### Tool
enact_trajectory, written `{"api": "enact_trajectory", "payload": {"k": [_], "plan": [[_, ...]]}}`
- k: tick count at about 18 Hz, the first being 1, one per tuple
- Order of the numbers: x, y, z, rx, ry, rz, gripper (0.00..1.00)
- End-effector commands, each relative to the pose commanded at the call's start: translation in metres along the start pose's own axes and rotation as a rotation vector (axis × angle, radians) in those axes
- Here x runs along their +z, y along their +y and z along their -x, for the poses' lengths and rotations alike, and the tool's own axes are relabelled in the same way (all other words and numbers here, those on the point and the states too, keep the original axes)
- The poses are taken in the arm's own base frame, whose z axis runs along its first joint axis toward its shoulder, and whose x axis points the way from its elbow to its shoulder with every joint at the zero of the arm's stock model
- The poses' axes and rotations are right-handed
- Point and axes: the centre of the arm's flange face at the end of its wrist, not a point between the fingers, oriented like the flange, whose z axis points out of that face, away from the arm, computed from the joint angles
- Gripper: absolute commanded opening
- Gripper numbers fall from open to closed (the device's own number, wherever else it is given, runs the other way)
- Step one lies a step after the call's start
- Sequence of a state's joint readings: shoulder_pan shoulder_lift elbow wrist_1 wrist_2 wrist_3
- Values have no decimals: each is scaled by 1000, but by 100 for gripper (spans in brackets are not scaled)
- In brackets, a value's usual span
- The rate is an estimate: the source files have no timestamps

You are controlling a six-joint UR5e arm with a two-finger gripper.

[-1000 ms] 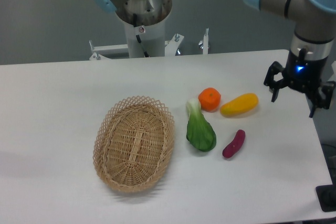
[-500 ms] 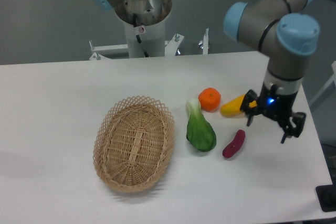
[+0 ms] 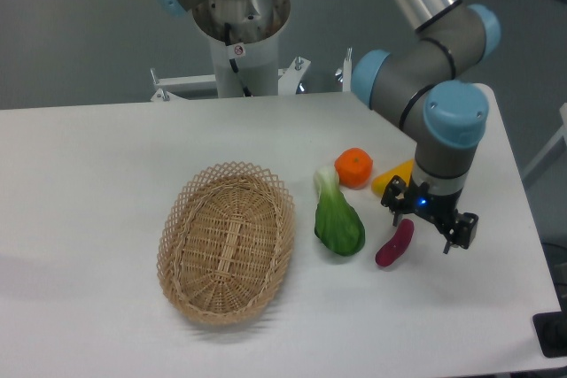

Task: Pick up the sweet potato from the table
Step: 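Move the open gripper down over the purple sweet potato, then close the gripper around the purple sweet potato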

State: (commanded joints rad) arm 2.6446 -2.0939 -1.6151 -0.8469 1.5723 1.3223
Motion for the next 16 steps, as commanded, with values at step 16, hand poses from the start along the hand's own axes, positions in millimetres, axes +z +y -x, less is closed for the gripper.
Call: {"api": "enact_trajectory", "payload": {"k": [16], "plan": [[50, -11, -32, 33, 24, 39, 100]]}}
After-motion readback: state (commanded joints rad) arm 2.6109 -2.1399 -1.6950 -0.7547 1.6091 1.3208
